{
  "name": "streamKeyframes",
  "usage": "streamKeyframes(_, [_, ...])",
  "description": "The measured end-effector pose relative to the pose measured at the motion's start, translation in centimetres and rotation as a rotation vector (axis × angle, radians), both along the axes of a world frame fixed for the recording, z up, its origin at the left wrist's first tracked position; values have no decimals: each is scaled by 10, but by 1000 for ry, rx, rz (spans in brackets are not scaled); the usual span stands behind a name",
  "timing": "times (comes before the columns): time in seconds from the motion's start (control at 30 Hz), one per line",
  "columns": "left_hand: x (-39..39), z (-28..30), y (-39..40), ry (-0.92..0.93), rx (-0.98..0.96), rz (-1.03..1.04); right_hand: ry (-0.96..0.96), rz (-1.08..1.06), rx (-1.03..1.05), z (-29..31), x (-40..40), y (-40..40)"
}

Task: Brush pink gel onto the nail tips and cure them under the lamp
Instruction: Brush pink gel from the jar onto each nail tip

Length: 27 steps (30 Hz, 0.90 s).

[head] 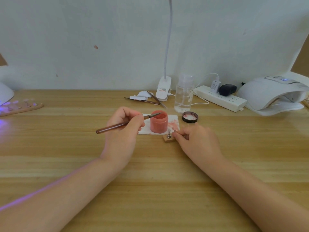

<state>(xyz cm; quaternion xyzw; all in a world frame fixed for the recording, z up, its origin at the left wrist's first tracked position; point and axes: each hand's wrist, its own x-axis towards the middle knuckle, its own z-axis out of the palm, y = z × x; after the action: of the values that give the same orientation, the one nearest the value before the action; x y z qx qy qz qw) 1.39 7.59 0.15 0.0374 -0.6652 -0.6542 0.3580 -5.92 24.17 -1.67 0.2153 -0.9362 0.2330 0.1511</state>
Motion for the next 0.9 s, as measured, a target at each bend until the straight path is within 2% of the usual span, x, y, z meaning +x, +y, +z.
streamKeyframes(0.57, [0,1,-1,-21,-8,-5,12,-16,55,0,-2,2])
streamKeyframes(0.9, [-1,0,-1,-18,5,0,22,-68,162,5,-4,8])
